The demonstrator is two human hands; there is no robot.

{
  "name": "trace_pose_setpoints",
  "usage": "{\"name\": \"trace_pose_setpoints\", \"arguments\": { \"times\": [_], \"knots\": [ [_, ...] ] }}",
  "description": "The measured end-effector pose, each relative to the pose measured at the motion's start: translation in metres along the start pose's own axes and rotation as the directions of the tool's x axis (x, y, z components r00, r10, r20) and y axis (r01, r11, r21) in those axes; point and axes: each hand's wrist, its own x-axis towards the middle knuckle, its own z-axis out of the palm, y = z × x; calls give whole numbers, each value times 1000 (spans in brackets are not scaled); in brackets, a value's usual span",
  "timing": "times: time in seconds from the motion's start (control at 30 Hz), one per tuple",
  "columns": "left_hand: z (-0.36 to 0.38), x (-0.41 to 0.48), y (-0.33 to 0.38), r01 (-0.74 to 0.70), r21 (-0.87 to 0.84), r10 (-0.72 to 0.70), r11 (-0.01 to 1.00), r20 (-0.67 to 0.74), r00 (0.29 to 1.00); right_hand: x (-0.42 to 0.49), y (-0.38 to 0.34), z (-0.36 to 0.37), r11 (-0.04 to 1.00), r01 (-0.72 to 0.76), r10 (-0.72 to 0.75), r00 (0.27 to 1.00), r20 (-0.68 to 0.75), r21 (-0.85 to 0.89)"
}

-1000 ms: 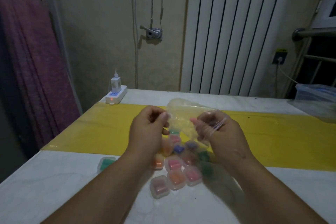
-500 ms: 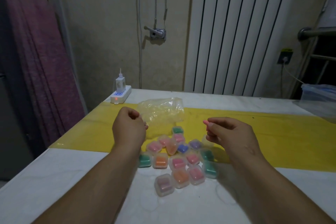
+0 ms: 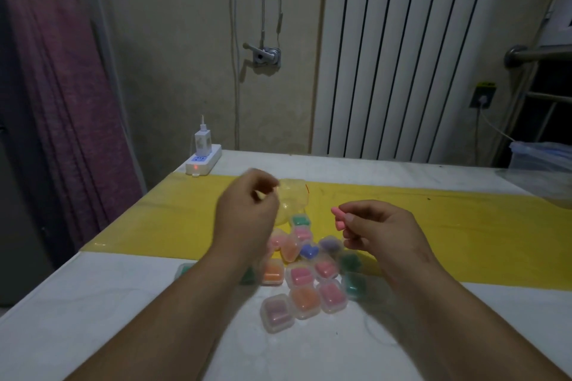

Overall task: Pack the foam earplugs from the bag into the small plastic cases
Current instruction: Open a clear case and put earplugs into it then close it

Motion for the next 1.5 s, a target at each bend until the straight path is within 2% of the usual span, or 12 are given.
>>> {"name": "trace_pose_setpoints", "arguments": {
  "times": [0.1, 0.17, 0.33, 0.6, 0.83, 0.97, 1.07, 1.23, 1.5],
  "knots": [
    [14, -12, 6, -49, -86, 70, 995, 269, 960, -2, -1, 3, 999, 28, -27, 999, 37, -34],
    [23, -17, 3, -71, -84, 96, 994, 344, 934, -3, -1, 5, 999, 42, -40, 998, 56, -32],
    [28, -17, -1, -2, -158, 49, 987, 292, 955, -3, 0, 4, 998, 50, -47, 997, 55, -49],
    [24, -16, 1, 251, -365, -137, 896, 309, 941, -1, -2, 0, 997, 66, -67, 997, -24, -35],
    [22, -15, 2, 299, -458, -157, 837, 323, 933, -3, -2, 4, 990, 93, -90, 995, 37, -104],
    [21, -15, -1, 216, -384, -98, 898, 305, 947, -3, -1, 3, 989, 88, -83, 995, 49, -115],
    [23, -15, 0, 238, -386, -111, 891, 323, 940, -3, 1, 3, 986, 87, -82, 996, 44, -139],
    [26, -16, 3, 185, -339, -71, 922, 324, 943, -1, 4, 5, 979, 102, -93, 994, 58, -177],
    [27, -19, 3, 127, -270, -36, 954, 316, 948, 0, 5, 7, 993, 57, -48, 995, 90, -99]
  ]
}}
